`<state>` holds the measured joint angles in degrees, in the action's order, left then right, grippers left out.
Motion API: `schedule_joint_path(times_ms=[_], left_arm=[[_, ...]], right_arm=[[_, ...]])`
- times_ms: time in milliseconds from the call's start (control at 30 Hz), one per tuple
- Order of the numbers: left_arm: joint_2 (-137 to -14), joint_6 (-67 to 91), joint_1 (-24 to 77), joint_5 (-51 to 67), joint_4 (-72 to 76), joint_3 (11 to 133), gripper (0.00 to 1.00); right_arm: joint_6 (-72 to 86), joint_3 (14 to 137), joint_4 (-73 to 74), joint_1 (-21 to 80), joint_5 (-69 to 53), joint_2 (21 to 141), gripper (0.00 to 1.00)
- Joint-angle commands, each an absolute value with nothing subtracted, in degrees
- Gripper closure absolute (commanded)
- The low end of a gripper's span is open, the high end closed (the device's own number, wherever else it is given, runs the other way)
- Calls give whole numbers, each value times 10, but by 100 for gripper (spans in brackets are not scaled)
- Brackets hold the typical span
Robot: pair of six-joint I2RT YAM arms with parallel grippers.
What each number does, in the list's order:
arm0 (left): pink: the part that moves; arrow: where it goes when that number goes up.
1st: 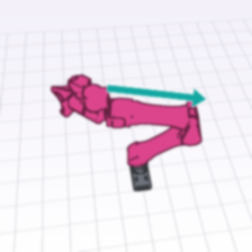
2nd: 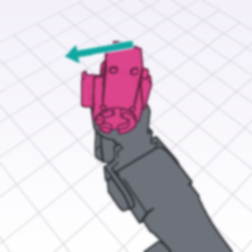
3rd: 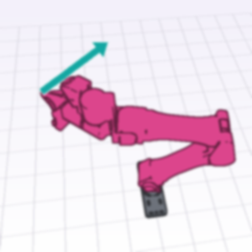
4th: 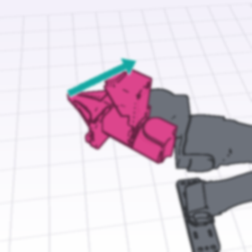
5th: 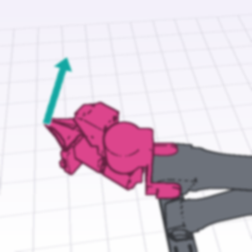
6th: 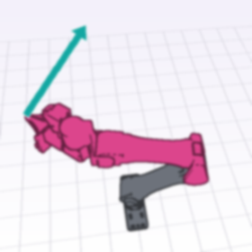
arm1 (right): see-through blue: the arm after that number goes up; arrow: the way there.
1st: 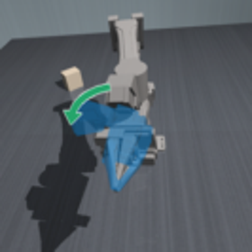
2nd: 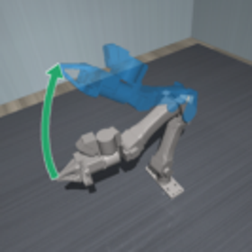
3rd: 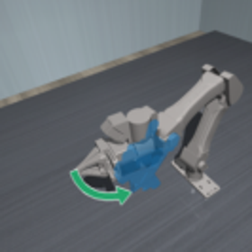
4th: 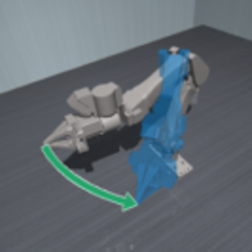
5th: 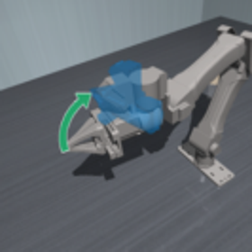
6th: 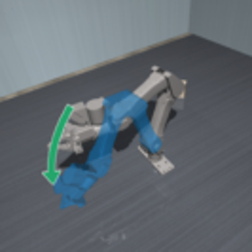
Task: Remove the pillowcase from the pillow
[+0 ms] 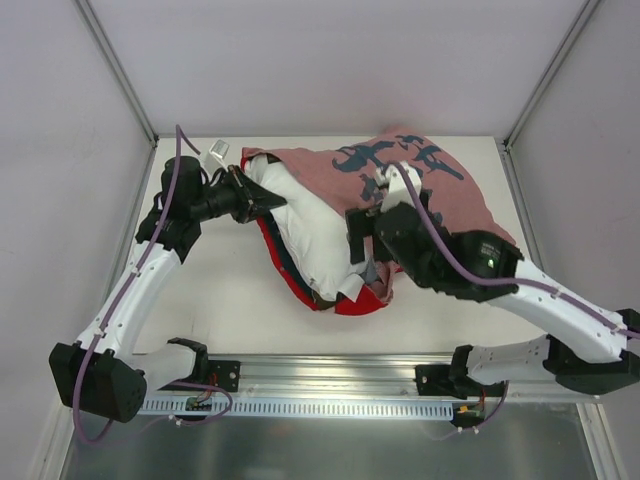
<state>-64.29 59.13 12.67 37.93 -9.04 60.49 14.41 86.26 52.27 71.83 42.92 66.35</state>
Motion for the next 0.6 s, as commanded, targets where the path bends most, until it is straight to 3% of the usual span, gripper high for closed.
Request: schedule_joint_path(times_ms=[0,233,400,567], left_arm=[[-605,575,123,442,-26,606,100],[-602,507,124,490,-70,560,100],[-600,482,124,497,-87,531,100],[-593,473,124,501,-94,514,100]], right_arm=[[14,967,461,647,322,752,4],[-66,1184,481,564,132,950,4],[-59,1291,463,541,99,1061,4],[-28,1324,439,530,92,1115,3]])
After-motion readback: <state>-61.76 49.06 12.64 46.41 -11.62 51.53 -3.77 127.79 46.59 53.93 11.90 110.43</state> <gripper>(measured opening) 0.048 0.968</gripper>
